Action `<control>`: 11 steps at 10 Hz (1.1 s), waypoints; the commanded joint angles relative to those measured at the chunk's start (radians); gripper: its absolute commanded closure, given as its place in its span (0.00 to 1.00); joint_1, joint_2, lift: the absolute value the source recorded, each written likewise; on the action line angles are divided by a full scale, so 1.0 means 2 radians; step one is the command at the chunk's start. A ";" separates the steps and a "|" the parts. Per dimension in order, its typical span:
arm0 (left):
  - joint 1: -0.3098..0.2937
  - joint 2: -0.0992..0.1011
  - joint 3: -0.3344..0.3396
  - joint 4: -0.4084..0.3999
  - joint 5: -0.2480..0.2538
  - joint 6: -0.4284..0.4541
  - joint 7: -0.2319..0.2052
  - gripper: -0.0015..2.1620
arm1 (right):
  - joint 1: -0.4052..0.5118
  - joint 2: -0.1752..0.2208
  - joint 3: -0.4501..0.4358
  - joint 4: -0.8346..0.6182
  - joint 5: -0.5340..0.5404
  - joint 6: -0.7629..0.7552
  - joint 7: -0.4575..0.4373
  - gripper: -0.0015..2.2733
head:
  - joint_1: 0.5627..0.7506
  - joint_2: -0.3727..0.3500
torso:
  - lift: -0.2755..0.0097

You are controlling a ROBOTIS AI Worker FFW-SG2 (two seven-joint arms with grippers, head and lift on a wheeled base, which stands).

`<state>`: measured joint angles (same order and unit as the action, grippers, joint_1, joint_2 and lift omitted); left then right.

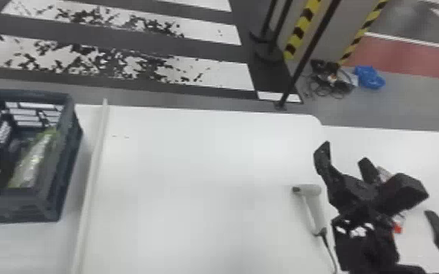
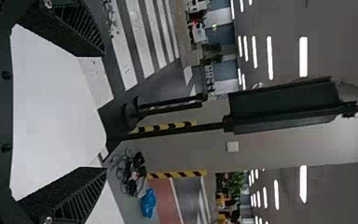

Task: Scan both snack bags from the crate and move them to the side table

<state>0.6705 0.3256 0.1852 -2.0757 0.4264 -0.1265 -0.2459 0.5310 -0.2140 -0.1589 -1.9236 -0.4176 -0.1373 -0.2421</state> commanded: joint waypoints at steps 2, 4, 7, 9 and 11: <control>0.001 -0.006 -0.011 0.002 0.000 -0.003 0.022 0.02 | 0.046 0.021 0.064 -0.056 0.024 -0.045 0.000 0.03 | 0.70 0.35 | 0.86; 0.009 -0.016 -0.022 -0.001 0.000 -0.028 0.028 0.02 | 0.050 0.030 0.132 -0.048 0.108 -0.084 -0.008 0.03 | 0.70 0.46 | 0.86; 0.019 -0.021 -0.025 -0.009 -0.005 -0.041 0.071 0.02 | 0.054 0.032 0.172 -0.041 0.131 -0.096 -0.019 0.03 | 0.70 0.65 | 0.86; 0.009 -0.027 -0.002 -0.048 -0.007 0.064 0.089 0.02 | 0.063 0.031 0.172 -0.041 0.131 -0.103 -0.022 0.03 | 0.70 0.70 | 0.86; -0.018 -0.039 0.009 -0.066 -0.015 0.129 0.107 0.03 | 0.069 0.027 0.171 -0.041 0.131 -0.116 -0.022 0.03 | 0.70 0.71 | 0.86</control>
<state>0.6528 0.2545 0.2003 -2.2014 0.4047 0.1036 -0.0380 0.6660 -0.1572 0.1853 -2.0065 -0.1552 -0.3646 -0.2854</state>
